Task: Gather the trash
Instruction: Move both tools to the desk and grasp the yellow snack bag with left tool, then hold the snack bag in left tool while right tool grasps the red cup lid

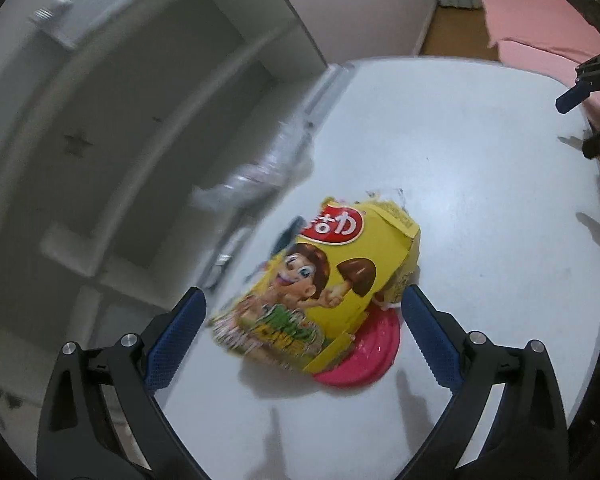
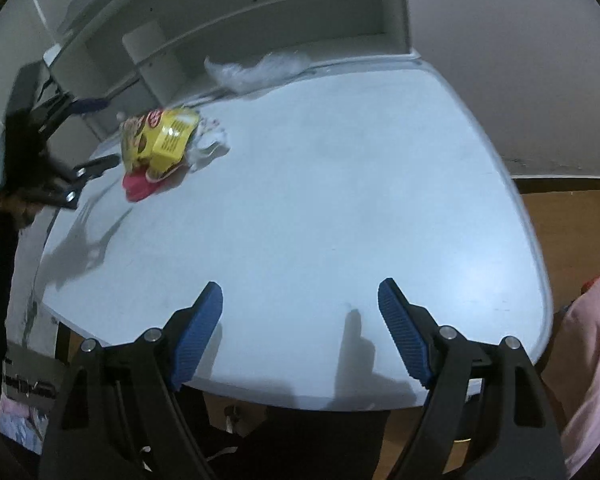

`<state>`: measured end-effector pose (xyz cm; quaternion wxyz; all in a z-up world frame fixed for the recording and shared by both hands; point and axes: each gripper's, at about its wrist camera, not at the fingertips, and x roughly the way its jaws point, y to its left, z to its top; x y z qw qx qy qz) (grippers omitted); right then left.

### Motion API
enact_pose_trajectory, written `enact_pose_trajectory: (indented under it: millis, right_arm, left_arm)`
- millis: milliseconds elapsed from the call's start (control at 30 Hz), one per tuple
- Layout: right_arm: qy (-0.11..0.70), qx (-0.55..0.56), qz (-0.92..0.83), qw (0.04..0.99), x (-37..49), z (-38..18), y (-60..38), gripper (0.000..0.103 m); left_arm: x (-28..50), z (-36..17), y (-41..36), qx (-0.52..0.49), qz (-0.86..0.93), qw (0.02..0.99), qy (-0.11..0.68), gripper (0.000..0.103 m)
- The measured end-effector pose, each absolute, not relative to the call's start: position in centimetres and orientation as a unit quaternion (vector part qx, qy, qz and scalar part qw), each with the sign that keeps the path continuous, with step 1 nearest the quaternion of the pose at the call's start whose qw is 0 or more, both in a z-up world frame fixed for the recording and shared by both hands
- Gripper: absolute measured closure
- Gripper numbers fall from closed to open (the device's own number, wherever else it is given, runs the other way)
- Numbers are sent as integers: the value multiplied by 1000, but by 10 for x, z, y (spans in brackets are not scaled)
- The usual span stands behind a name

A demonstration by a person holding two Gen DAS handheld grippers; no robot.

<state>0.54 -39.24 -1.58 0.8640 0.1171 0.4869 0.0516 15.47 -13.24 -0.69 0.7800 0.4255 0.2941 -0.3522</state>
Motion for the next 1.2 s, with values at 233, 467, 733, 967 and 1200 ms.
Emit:
enact_pose_trajectory:
  millis: [233, 467, 733, 967, 1200]
  right_arm:
    - [506, 105, 58, 854, 13, -26, -379, 26]
    - [509, 79, 79, 853, 31, -24, -360, 26]
    - [503, 44, 164, 848, 92, -14, -271, 26]
    - [502, -1, 214, 838, 148, -15, -183, 26]
    - [541, -28, 170, 823, 194, -36, -167, 26]
  left_arm:
    - [180, -36, -155, 433, -380, 753, 317, 25]
    - [189, -7, -137, 374, -348, 795, 327, 36]
    - [183, 38, -40, 213, -226, 873, 376, 36]
    - [140, 18, 41, 117, -133, 902, 394, 36]
    - [114, -7, 68, 79, -122, 899, 413, 36]
